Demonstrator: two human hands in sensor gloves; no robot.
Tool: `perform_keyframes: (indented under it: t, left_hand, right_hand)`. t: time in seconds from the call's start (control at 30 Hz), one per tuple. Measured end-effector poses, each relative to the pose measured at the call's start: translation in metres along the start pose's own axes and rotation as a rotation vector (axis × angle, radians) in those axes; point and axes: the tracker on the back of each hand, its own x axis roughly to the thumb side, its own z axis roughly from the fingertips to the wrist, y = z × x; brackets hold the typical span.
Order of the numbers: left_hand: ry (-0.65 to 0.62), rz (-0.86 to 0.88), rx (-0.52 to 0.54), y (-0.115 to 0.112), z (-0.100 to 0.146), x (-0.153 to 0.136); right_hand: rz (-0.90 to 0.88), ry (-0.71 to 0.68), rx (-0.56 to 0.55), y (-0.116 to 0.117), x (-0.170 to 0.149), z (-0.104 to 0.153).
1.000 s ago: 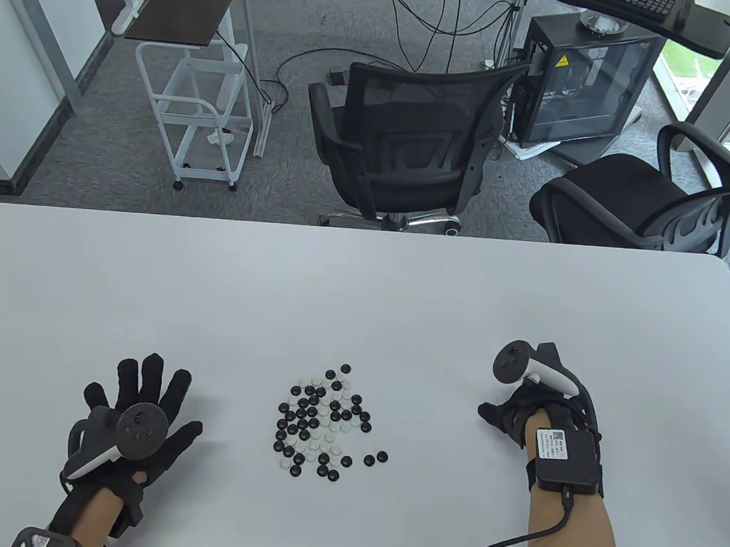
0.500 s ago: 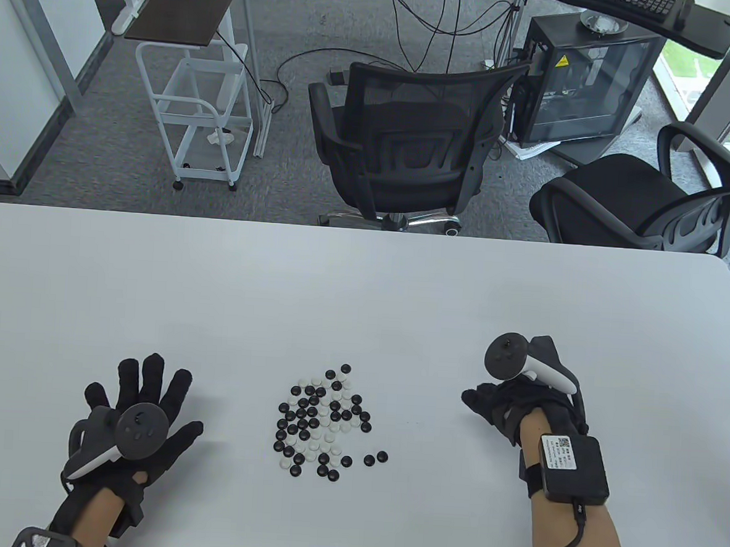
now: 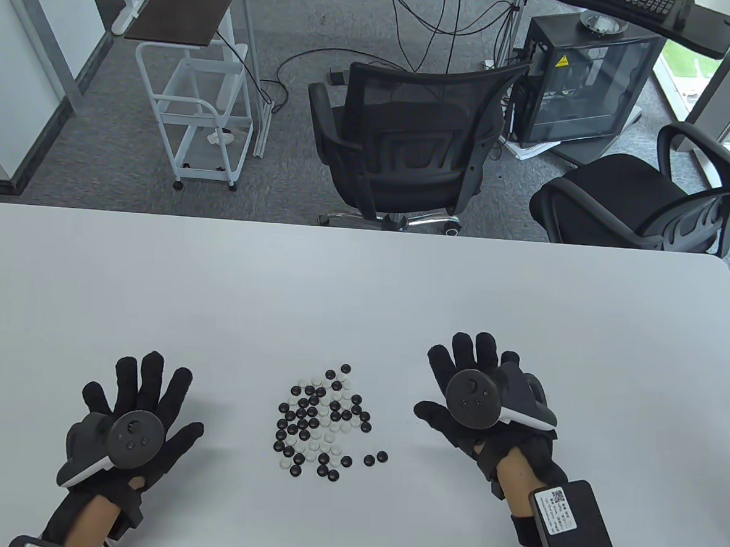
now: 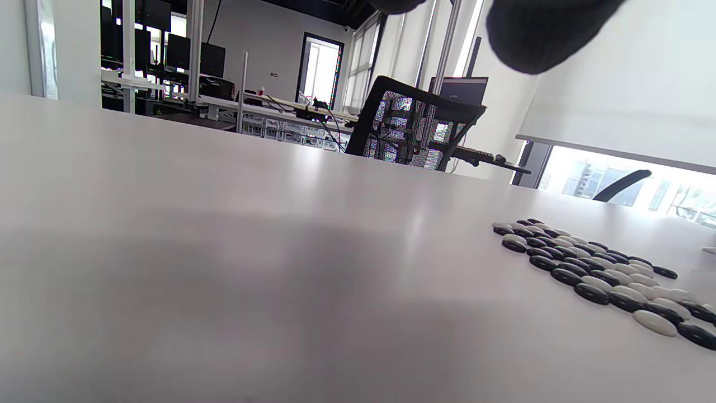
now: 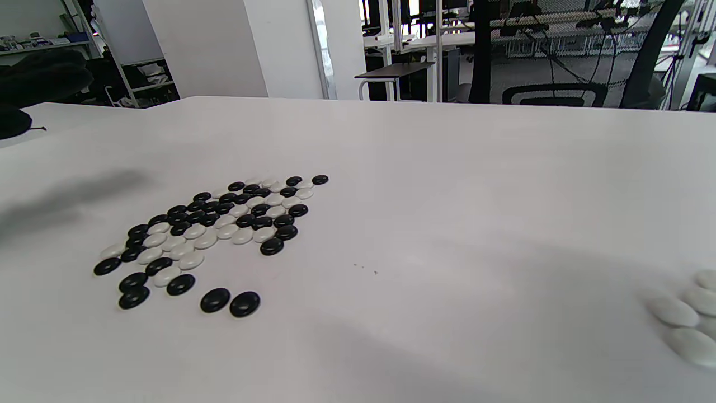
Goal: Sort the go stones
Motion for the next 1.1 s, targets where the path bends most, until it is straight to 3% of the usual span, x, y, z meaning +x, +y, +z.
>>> perform_keyframes:
  t: [0.33, 0.53, 0.87, 1.1]
  left_hand:
    - [-0.01, -0.015, 0.008, -0.002, 0.001, 0.007]
    - [-0.008, -0.027, -0.015, -0.008, -0.001, 0.006]
    - [-0.014, -0.021, -0.036, -0.011, -0.003, 0.005]
    - [-0.015, -0.033, 0.021, -0.004, -0.003, 0.01]
  right_hand:
    - [0.005, -0.029, -0.161, 0.048, -0.007, 0.02]
    - [-0.012, -0.041, -0.116, 0.072, -0.01, 0.02]
    - [-0.01, -0.023, -0.078, 0.082, -0.012, 0.015]
    - [-0.02, -0.011, -0.106, 0.077, -0.016, 0.017]
